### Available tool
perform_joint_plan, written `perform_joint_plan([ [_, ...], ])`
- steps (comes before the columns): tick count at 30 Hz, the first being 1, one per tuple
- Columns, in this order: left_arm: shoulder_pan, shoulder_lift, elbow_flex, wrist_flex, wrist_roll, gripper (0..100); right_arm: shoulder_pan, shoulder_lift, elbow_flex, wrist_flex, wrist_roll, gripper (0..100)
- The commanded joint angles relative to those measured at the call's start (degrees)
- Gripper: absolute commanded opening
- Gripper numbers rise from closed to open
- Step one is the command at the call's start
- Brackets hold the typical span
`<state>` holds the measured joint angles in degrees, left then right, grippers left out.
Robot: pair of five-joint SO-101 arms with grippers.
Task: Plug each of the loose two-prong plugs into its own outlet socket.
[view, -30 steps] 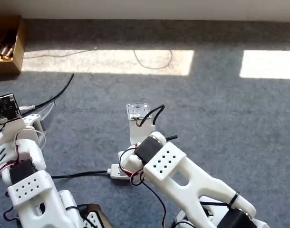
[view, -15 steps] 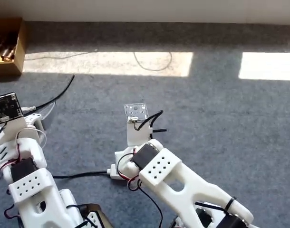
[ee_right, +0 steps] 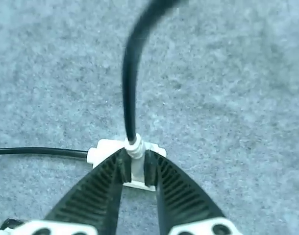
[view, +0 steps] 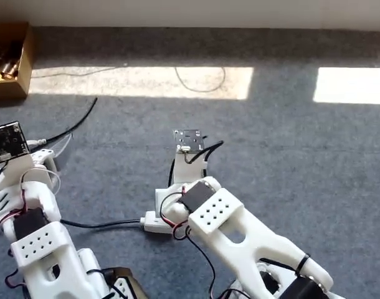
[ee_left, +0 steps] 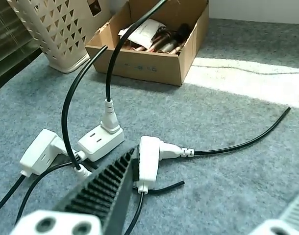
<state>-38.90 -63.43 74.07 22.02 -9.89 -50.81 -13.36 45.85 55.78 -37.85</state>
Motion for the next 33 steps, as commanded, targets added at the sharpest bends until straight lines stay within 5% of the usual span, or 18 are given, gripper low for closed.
perform_joint_plan([
  [1, -0.1, -0.1, -2.8, -1.1, 0.3, 46, 0.0, 2.0, 5.5, 0.0, -0.3, 0.5],
  [12, 0.0, 0.1, -5.0, -1.0, 0.3, 46, -5.3, -20.7, 21.8, -6.3, 7.3, 0.5],
  [33, 0.2, 0.0, -8.4, 3.7, 0.3, 46, 0.0, -15.2, 22.4, -7.7, 10.2, 0.5],
])
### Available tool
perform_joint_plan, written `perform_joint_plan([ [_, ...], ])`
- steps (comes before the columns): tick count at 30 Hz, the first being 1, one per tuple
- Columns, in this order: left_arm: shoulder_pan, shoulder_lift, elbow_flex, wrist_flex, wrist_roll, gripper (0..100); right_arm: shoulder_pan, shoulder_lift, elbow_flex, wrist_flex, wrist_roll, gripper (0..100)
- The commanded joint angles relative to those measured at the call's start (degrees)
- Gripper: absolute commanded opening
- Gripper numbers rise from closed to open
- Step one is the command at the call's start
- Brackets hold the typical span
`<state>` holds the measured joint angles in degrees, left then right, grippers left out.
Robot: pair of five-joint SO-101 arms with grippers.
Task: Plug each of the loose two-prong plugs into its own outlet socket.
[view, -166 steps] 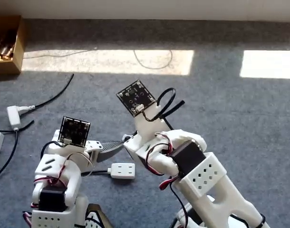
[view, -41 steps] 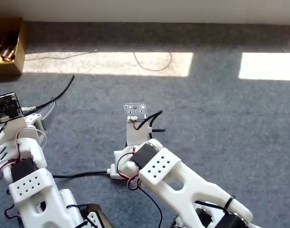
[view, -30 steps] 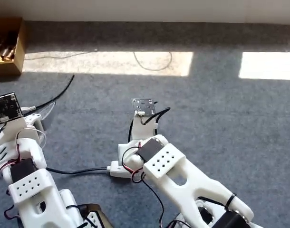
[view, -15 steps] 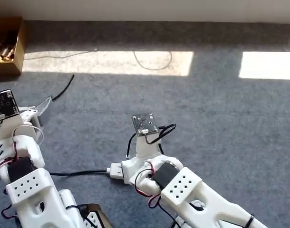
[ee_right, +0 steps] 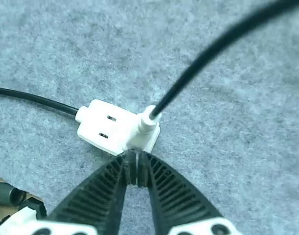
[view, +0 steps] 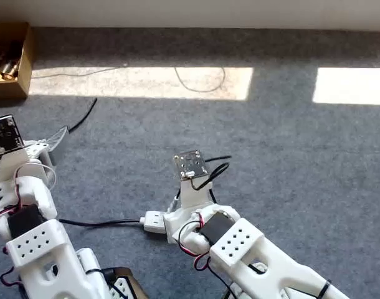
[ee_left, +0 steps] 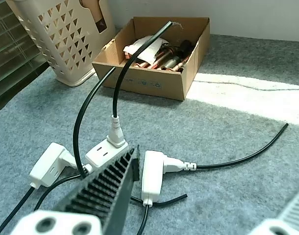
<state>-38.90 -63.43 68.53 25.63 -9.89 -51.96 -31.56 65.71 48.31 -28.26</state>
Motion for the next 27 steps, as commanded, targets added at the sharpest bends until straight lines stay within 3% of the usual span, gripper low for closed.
perform_joint_plan([
  [1, 0.2, 0.0, -2.9, 0.1, 0.3, 46, 1.2, 3.0, 2.5, -0.2, 0.5, 0.5],
  [17, 2.6, -0.2, -2.9, 3.1, 0.3, 46, 3.7, 2.9, 3.8, -3.6, 0.8, 0.5],
  [27, 2.6, -0.2, -2.6, 5.9, 0.3, 46, 15.4, 2.9, -15.3, 12.4, 4.6, 0.9],
])
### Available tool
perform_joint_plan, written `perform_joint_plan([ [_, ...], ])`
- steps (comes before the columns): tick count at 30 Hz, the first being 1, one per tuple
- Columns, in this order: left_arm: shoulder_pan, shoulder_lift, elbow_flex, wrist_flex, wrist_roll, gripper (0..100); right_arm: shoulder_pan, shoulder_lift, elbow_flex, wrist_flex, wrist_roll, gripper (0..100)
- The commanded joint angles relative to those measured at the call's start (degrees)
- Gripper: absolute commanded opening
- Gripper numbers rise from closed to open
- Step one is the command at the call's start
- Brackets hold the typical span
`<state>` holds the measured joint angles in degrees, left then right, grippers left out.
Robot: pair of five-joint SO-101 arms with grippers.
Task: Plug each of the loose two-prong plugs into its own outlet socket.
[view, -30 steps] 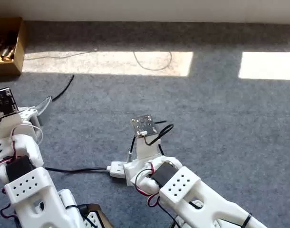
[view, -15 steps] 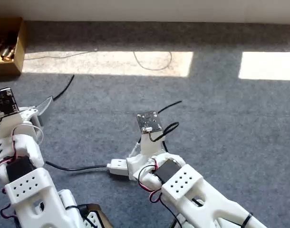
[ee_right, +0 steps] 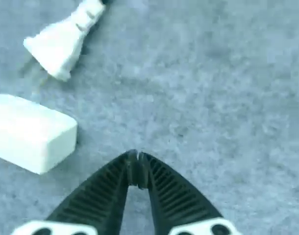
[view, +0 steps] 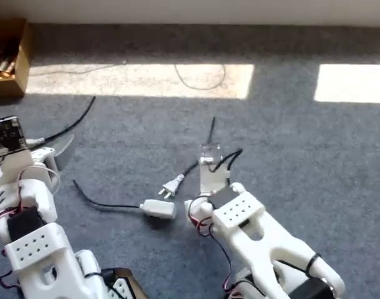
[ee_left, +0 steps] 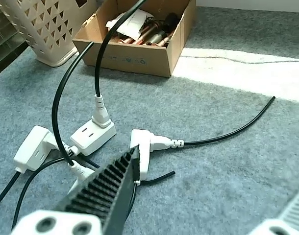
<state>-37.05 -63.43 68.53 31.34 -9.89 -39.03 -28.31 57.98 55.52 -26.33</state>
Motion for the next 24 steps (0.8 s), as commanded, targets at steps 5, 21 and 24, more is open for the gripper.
perform_joint_plan([
  [5, 0.8, 0.2, -3.2, 3.3, 0.3, 46, 4.9, -0.3, -16.9, 8.8, 20.2, 1.0],
  [21, 30.6, 45.0, -36.1, 35.3, -7.7, 46, 32.4, -31.2, 10.7, -7.8, 37.5, 15.6],
  [24, 34.9, 51.7, -40.2, 37.3, -9.2, 46, 34.3, -40.4, 24.0, -7.9, 39.2, 16.0],
])
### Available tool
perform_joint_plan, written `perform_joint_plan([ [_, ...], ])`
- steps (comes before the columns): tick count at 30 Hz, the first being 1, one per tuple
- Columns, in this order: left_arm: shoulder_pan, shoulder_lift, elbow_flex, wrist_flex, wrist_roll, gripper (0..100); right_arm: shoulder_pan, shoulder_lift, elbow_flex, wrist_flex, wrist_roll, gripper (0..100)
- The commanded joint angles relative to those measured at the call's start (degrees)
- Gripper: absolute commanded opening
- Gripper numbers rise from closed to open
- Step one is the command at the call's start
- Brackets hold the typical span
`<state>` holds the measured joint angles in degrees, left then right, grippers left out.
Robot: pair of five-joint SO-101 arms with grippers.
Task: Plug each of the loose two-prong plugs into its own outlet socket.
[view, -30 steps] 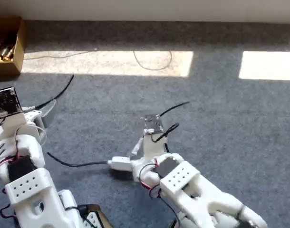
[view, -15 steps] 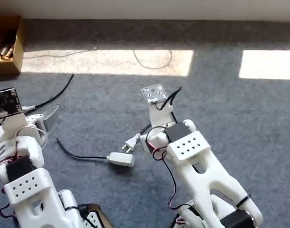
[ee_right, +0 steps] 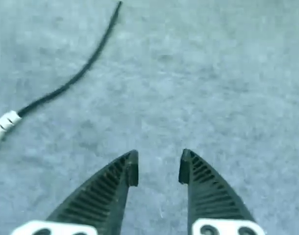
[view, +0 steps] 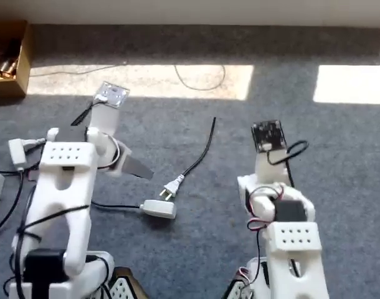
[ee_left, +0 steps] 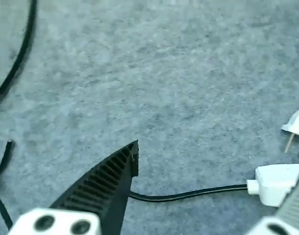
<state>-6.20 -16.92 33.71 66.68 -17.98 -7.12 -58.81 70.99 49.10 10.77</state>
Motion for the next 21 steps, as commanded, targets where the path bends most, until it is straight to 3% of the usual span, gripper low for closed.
perform_joint_plan([
  [1, 5.4, 7.0, -5.6, 1.9, -1.1, 46, 3.0, -12.8, 14.0, -1.5, 2.1, 16.0],
  [9, 6.4, 13.3, 1.7, -3.5, -0.1, 46, 4.0, -22.6, 17.5, -1.5, 2.1, 16.0],
  [16, 2.1, 5.5, 17.8, -10.8, -7.6, 43, 3.9, -13.8, 13.7, -1.4, 1.8, 16.0],
  [21, -3.8, -6.3, 22.3, -10.8, -9.1, 44, 3.7, -2.6, 6.8, -1.4, 1.8, 16.0],
])
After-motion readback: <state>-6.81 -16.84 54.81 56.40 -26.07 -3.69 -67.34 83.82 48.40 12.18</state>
